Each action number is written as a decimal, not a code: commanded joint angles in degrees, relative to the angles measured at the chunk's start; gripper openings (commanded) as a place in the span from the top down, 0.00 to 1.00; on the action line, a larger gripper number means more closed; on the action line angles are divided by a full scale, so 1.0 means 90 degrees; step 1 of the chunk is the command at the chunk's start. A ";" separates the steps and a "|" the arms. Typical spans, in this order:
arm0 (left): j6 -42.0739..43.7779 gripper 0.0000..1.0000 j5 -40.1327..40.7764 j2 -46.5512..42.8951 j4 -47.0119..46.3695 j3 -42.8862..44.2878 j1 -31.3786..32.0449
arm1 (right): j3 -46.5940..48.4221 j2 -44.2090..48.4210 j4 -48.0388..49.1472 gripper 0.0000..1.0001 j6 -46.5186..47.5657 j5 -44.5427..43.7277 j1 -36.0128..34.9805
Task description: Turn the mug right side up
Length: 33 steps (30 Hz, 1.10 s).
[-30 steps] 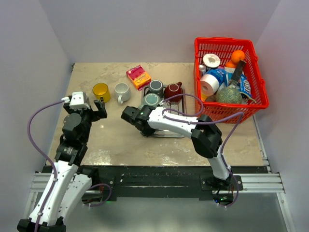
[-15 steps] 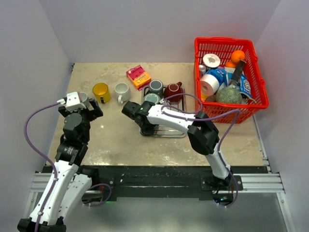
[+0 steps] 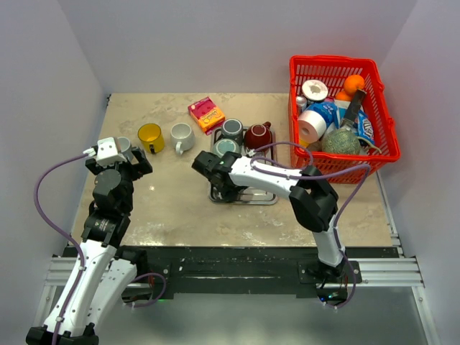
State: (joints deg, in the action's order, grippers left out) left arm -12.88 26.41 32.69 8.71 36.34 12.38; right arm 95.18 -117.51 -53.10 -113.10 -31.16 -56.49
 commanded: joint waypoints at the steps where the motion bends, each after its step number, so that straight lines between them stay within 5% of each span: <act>1: -0.0072 0.01 0.0132 0.0011 -0.0167 0.0103 -0.0038 | -0.0545 0.0391 -0.0604 0.19 -0.1564 -0.0405 0.0222; 20: -0.0043 0.01 0.0278 0.0060 -0.0147 0.0084 -0.0048 | 0.1220 -0.0497 -0.1667 0.24 -0.2120 -0.0337 0.0359; 33: 0.0006 0.01 0.0327 0.0069 -0.0206 0.0074 -0.0048 | 0.0451 -0.0069 -0.1580 0.10 -0.2551 -0.0151 0.0515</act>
State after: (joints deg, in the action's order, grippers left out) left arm -12.86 27.90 33.17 8.73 36.34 12.38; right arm 101.89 -121.86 -62.28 -113.16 -30.39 -52.58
